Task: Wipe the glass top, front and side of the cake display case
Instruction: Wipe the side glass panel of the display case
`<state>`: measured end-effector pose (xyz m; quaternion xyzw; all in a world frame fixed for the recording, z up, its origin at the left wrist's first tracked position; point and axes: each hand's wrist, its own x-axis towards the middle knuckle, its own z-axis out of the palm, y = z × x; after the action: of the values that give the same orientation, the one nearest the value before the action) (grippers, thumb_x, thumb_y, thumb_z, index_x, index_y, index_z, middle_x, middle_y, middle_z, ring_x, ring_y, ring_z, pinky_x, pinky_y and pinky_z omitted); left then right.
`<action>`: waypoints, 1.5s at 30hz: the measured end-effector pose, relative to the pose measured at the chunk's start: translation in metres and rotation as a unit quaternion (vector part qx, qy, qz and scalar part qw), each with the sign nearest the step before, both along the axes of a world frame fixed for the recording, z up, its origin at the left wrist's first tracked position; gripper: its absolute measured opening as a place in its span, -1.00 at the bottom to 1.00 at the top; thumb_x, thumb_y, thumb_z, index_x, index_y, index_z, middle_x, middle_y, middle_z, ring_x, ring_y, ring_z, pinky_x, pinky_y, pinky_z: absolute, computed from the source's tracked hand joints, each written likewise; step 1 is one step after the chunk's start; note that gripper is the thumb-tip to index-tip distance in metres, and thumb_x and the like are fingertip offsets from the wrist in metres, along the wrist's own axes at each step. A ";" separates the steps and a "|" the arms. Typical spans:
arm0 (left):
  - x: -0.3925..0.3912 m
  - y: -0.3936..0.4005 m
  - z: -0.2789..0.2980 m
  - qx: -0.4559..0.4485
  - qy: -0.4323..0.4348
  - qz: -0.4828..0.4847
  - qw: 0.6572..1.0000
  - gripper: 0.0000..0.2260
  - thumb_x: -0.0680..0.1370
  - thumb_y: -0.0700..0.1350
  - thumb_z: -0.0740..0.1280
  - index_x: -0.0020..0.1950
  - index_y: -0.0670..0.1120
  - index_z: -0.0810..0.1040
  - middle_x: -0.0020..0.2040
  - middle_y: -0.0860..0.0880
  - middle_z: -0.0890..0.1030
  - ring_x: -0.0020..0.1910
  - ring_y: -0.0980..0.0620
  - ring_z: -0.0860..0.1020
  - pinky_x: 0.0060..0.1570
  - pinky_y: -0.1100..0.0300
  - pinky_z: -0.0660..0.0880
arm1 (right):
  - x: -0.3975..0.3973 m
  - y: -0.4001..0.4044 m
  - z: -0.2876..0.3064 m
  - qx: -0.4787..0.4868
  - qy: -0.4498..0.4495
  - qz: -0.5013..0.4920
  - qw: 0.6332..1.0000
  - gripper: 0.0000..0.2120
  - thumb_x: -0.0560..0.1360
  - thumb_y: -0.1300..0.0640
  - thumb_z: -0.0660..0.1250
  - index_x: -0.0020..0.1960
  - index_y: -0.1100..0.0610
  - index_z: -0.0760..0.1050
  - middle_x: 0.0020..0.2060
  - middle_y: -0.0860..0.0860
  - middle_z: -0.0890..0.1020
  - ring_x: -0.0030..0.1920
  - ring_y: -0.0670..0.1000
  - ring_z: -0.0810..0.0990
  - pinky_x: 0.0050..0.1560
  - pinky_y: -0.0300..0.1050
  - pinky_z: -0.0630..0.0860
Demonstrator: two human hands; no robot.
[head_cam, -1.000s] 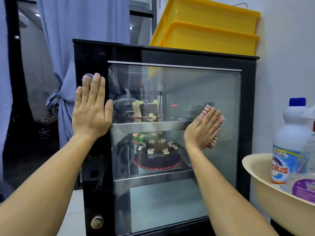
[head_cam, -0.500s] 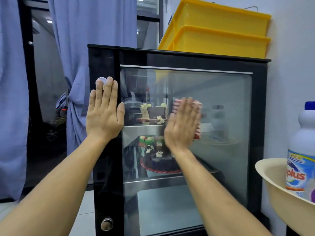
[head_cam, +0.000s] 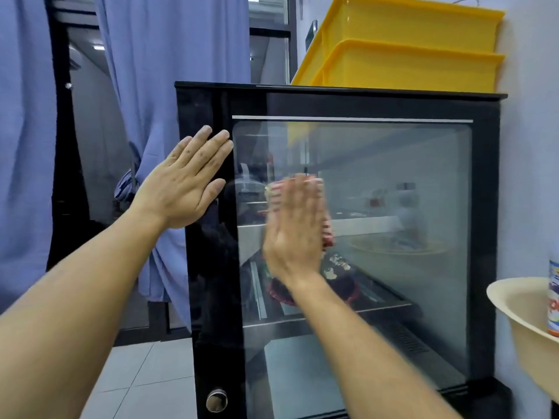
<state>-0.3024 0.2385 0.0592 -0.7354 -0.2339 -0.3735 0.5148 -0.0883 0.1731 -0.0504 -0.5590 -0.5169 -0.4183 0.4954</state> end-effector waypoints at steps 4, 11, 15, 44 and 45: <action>-0.002 -0.004 0.002 -0.008 0.008 -0.006 1.000 -0.45 0.74 0.07 -0.06 0.72 -0.09 0.03 0.72 -0.03 0.01 0.70 -0.08 -0.05 0.66 -0.01 -0.10 | -0.030 0.005 -0.058 -0.058 -0.294 0.065 0.952 -0.38 0.66 0.05 0.19 0.68 0.12 0.12 0.67 0.08 0.09 0.68 0.11 -0.03 0.64 0.17 0.08; -0.016 -0.014 0.036 0.005 0.075 0.017 0.997 -0.50 0.76 0.05 -0.04 0.70 -0.04 0.15 0.69 -0.03 0.17 0.68 -0.11 0.12 0.67 -0.02 -0.03 | 0.001 0.007 0.012 0.032 -0.126 -0.017 0.991 -0.40 0.67 0.04 0.11 0.67 0.16 0.13 0.67 0.11 0.10 0.67 0.16 0.04 0.65 0.18 0.04; -0.009 -0.019 0.043 -0.015 0.054 0.016 0.998 -0.48 0.75 0.06 -0.07 0.72 -0.02 0.06 0.71 -0.03 0.06 0.69 -0.08 0.02 0.67 0.00 -0.08 | -0.042 0.014 -0.016 -0.038 -0.265 0.044 0.963 -0.35 0.65 0.04 0.16 0.68 0.16 0.07 0.68 0.12 0.04 0.68 0.14 -0.07 0.67 0.12 -0.11; 0.011 -0.014 0.011 -0.067 -0.075 -0.037 0.994 -0.47 0.74 0.00 0.01 0.72 -0.06 0.05 0.72 -0.02 0.02 0.70 -0.06 -0.06 0.66 0.02 -0.15 | -0.006 0.012 -0.024 -0.014 -0.367 0.025 0.930 -0.44 0.71 -0.01 0.12 0.67 0.07 0.15 0.66 0.05 0.15 0.67 0.08 0.05 0.66 0.12 0.04; 0.012 -0.013 0.007 -0.069 -0.087 -0.042 0.993 -0.46 0.74 0.00 0.02 0.72 -0.07 0.04 0.72 -0.04 0.01 0.70 -0.08 -0.07 0.66 0.03 -0.17 | 0.007 0.007 -0.018 0.004 -0.281 0.011 0.960 -0.44 0.71 0.00 0.12 0.68 0.08 0.13 0.67 0.07 0.13 0.67 0.09 0.05 0.65 0.15 0.06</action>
<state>-0.2901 0.2255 0.0665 -0.7428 -0.2718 -0.4403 0.4248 -0.0817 0.1800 -0.0688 -0.4116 -0.6396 -0.5551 0.3366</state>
